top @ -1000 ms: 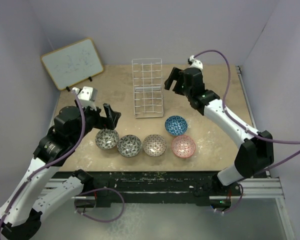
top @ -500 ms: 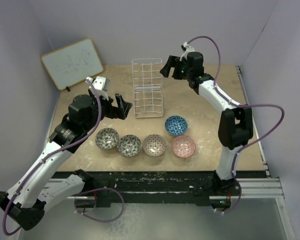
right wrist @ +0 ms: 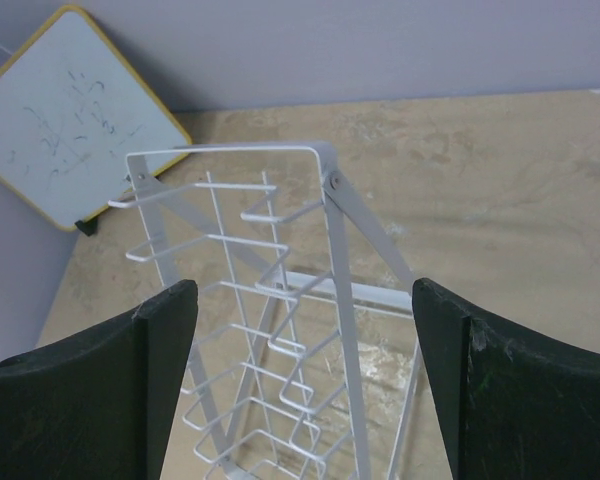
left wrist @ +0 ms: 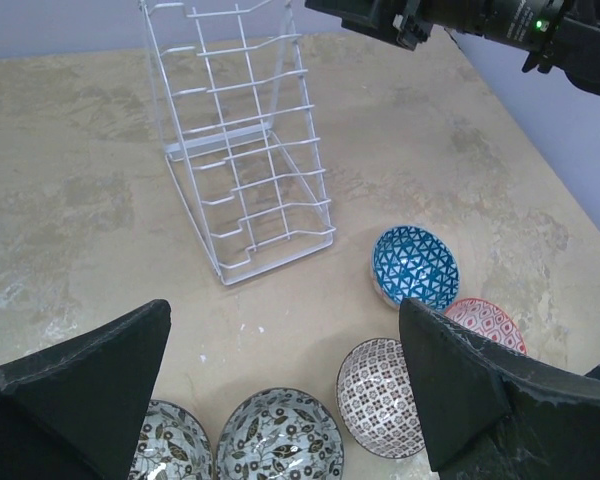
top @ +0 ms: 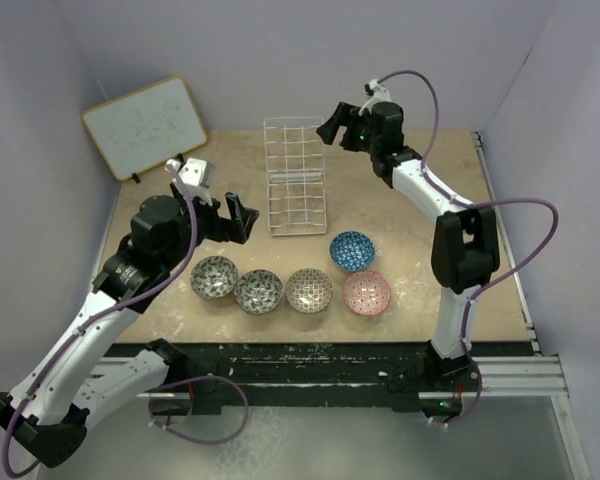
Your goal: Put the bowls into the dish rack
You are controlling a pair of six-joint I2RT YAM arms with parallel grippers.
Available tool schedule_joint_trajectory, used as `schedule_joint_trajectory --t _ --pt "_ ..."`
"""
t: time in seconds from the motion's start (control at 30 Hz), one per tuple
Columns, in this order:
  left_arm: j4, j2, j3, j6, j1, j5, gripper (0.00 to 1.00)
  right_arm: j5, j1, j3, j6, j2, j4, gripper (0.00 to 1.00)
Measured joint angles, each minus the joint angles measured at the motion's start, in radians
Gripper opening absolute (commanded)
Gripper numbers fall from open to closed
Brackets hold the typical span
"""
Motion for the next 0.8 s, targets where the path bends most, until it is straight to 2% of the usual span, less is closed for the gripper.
schedule_joint_trajectory --t 0.23,0.43,0.57,0.8 --pt "-0.014 -0.034 -0.002 0.011 0.000 -0.011 0.99 0.080 0.000 -0.200 0.029 -0.170 0.025 0.90" --pt "-0.044 -0.055 -0.008 0.011 0.000 -0.020 0.99 0.238 0.000 -0.200 0.026 -0.267 -0.091 0.89" --pt "-0.064 -0.077 -0.008 0.011 0.000 -0.022 0.99 0.350 0.000 -0.097 0.020 -0.184 -0.237 0.89" --pt "-0.114 -0.120 0.005 0.025 0.000 -0.049 0.99 0.417 -0.001 0.085 -0.014 0.089 -0.426 0.90"
